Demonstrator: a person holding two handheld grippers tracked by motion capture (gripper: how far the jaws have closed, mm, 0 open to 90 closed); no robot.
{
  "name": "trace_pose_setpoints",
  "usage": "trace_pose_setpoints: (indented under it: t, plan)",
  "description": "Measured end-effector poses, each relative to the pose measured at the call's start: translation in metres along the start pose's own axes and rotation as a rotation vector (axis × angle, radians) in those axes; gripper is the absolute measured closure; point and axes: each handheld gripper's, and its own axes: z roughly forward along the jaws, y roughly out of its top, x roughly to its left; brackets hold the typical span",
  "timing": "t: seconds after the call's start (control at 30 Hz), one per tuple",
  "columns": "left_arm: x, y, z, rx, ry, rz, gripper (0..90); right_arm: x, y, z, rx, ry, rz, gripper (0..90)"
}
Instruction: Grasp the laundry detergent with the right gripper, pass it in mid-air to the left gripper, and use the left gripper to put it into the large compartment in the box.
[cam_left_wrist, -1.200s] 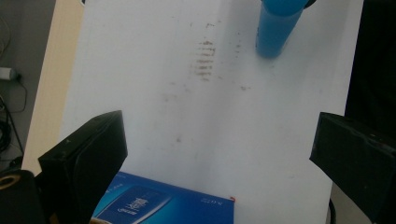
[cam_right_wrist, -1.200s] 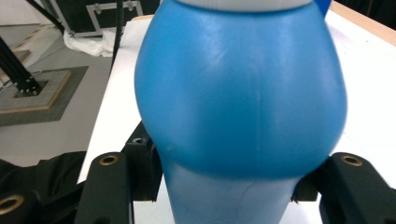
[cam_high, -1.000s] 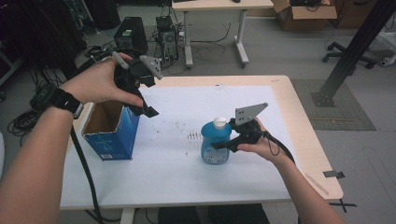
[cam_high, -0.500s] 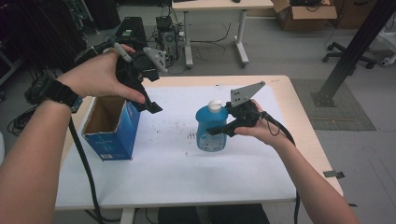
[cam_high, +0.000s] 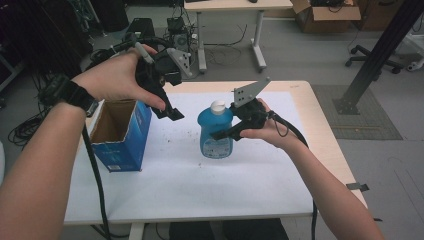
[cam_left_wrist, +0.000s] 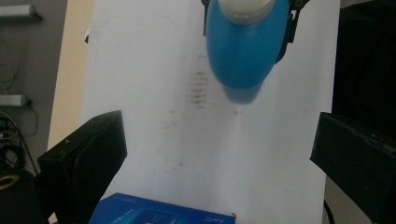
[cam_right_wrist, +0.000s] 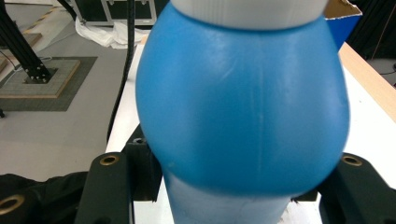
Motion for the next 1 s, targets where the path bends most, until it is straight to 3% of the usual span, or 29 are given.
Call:
trace_pose_setpoints:
  t: [0.37, 1.0]
  plan:
    - [-0.007, 0.013, 0.017, -0.008, -0.023, 0.033, 4.8, 0.002, 0.010, 0.008, -0.001, 0.012, -0.005, 42.0]
    - [-0.011, 0.031, 0.056, 0.016, -0.102, 0.040, 7.2, 0.007, 0.013, 0.013, 0.010, 0.026, -0.023, 42.1]
